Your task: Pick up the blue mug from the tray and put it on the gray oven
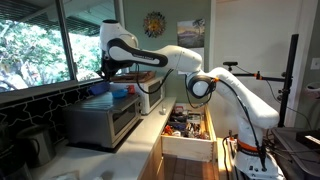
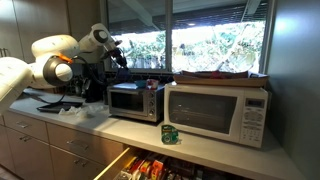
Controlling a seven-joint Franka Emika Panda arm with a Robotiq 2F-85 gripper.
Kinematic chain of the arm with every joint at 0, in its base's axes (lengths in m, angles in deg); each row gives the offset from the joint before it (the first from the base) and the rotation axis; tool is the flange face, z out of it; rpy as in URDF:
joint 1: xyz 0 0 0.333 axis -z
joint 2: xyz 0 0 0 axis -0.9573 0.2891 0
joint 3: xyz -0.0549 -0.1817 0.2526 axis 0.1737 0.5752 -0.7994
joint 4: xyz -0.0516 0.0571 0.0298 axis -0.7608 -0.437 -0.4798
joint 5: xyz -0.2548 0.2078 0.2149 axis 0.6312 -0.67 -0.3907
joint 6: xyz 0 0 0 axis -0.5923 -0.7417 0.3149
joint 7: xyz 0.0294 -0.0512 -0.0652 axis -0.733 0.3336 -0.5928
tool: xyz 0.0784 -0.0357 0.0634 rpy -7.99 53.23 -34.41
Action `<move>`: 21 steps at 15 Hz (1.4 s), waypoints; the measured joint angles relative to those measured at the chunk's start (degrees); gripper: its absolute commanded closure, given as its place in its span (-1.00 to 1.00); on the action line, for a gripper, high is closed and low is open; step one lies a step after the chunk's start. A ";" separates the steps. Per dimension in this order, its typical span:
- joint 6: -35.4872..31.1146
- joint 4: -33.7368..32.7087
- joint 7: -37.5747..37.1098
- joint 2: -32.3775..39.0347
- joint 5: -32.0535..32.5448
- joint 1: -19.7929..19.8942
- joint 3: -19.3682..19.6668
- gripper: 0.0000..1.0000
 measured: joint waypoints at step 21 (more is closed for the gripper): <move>-3.41 0.03 -7.04 6.09 4.60 -0.85 3.74 -0.20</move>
